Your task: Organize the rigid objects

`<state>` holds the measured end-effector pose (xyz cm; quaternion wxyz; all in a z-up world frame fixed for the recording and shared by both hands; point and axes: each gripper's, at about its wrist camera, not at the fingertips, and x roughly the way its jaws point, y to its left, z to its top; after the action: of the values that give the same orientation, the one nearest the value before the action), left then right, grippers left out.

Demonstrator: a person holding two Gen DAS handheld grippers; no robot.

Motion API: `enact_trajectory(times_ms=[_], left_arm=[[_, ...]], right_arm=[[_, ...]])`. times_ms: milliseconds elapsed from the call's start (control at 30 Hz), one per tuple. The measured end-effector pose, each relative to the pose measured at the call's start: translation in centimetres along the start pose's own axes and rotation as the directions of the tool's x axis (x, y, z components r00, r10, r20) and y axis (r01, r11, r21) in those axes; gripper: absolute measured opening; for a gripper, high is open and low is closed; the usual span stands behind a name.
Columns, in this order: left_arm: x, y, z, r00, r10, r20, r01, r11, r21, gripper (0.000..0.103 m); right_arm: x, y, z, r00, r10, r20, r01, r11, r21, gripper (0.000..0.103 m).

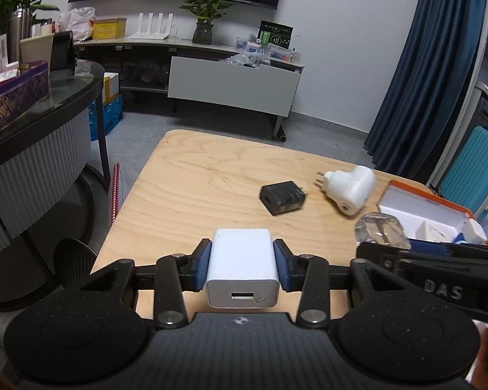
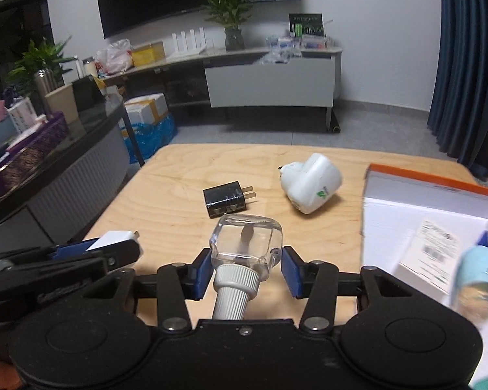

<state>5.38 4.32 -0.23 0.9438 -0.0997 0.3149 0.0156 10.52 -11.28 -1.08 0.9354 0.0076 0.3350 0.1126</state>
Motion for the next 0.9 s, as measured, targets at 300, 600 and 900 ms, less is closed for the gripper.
enact_trajectory(times_ms=[300, 600, 900], left_arm=[[-4.5, -2.5, -1.4, 0.999, -0.024, 0.024, 0.024, 1.000, 0.016, 0.041], [-7.1, -4.2, -2.4, 0.998, -0.043, 0.049, 0.041, 0.999, 0.033, 0.041], [-8.7, -5.8, -3.0, 0.996, -0.052, 0.067, 0.048, 0.997, 0.059, 0.041]], right_arm=[[-6.7, 0.1, -2.0, 0.998, 0.003, 0.060, -0.002, 1.000, -0.018, 0.056], [-11.1, -0.6, -3.9, 0.995, -0.007, 0.102, 0.007, 1.000, 0.003, 0.056], [-13.6, -1.3, -5.0, 0.991, -0.013, 0.131, 0.011, 1.000, 0.010, 0.056]])
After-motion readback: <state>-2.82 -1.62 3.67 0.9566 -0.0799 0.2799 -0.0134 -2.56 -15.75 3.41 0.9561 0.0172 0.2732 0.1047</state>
